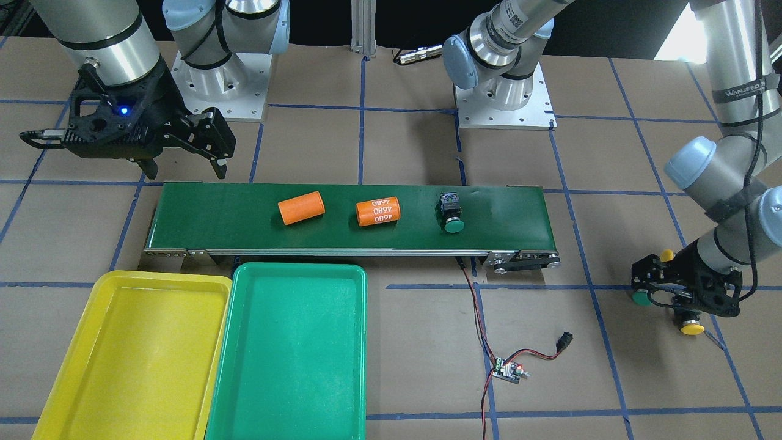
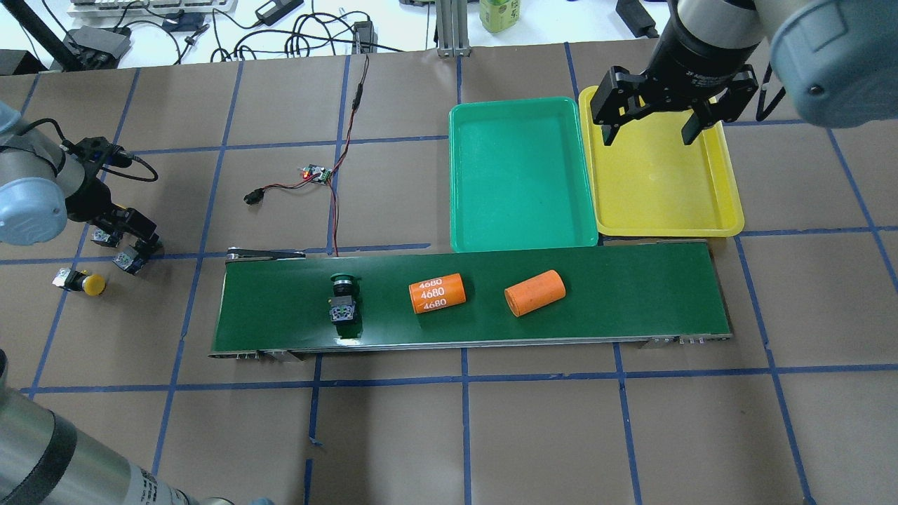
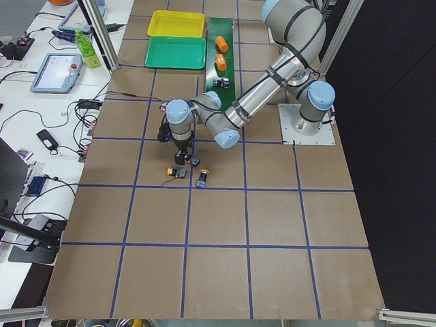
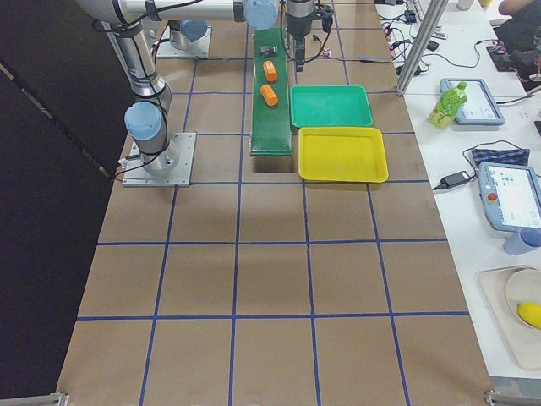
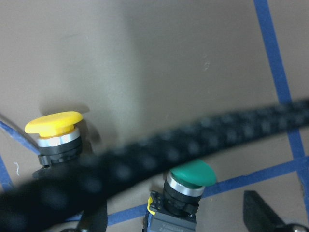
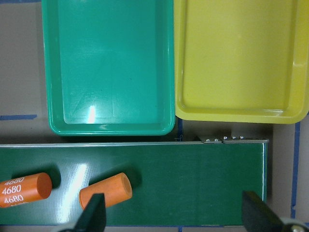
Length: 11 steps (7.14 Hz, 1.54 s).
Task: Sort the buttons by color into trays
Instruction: 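Grasp the second green-capped push button with the left gripper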
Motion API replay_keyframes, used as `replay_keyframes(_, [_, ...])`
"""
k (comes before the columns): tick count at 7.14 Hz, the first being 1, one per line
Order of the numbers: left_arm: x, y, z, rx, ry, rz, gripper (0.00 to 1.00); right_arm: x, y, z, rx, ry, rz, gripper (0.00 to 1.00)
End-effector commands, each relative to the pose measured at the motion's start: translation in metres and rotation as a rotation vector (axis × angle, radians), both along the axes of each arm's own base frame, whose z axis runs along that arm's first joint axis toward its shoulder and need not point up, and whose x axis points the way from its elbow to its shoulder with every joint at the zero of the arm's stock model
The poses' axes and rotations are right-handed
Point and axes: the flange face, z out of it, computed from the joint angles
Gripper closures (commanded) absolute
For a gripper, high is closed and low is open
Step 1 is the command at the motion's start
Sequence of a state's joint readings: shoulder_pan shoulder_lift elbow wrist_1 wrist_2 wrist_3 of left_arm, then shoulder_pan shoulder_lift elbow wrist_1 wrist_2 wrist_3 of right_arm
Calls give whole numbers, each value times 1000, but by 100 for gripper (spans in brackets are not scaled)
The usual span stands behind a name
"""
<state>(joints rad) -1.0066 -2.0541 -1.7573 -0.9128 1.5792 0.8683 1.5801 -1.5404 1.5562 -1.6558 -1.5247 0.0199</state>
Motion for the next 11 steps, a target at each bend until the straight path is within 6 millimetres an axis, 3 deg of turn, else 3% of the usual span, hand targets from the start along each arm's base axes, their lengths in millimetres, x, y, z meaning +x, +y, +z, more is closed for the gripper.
replay_keyframes(1, [0,0,-11,6,8,-4,0,0,0,1,-1,0,0,0])
replay_keyframes(4, [0,3,-18,18,11,-6,0,1,1,2,-3,2,1,0])
replay_keyframes(6, [1,3,-18,17,9,-16,20,1,1,0,0,0,1,0])
replay_keyframes(7, [0,5,-20,23,11,-20,44,1,1,1,-1,0,1,0])
replay_keyframes(8, [0,6,-21,26,12,-17,81,1,1,1,-1,0,1,0])
replay_keyframes(9, [1,9,-22,33,15,-11,100,1,1,1,-1,0,1,0])
replay_keyframes(10, [9,19,-11,27,10,21,100,1,1,1,-1,0,1,0])
replay_keyframes(11, [-4,21,13,35,11,46,100,1,1,1,-1,0,1,0])
